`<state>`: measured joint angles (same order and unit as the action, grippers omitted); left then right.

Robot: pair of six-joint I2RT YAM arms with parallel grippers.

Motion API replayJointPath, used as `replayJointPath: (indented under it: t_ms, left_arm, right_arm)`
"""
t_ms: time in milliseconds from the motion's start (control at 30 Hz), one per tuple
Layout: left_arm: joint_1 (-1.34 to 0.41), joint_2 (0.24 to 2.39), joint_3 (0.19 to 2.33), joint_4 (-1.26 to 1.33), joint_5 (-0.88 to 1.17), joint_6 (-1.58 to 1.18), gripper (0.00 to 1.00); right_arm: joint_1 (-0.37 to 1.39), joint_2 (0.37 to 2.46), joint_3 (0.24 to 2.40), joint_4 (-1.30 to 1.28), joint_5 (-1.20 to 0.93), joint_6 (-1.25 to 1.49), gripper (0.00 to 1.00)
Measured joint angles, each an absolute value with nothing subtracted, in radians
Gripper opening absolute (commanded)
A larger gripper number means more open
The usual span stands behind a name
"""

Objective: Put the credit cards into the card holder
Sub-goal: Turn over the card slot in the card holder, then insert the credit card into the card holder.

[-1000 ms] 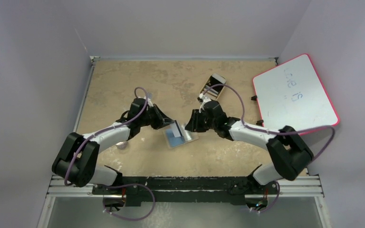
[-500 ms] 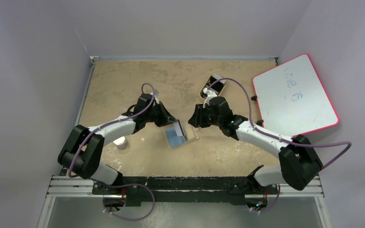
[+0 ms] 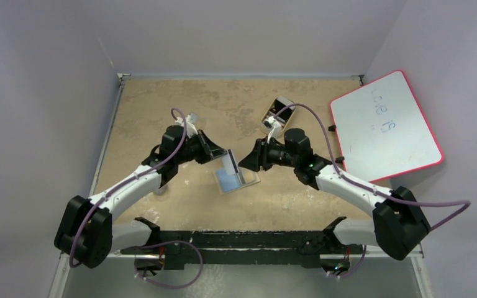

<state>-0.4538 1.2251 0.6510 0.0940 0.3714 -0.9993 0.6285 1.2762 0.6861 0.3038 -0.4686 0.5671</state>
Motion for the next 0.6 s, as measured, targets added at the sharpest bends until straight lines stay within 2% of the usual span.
replayJointPath:
  t_ms: [133,233,433,600]
  left_arm:
    - [-0.454,1.154,0.604,0.165,0.420,-1.008,0.00]
    - [-0.454,1.103,0.565,0.226,0.459,-1.021,0.00]
    - [-0.454,1.058,0.523,0.368,0.524,-1.084,0.00]
    - [-0.454,1.058,0.513,0.473,0.554,-1.126,0.00]
  right_arm:
    - [0.604,1.236,0.659,0.390,-0.546,0.628,0.55]
    - [0.566,1.224,0.622,0.466,-0.603,0.691,0.55]
    - [0.516,1.224,0.599,0.541,-0.683,0.753,0.46]
    - [0.517,1.252,0.600,0.648,-0.776,0.794,0.44]
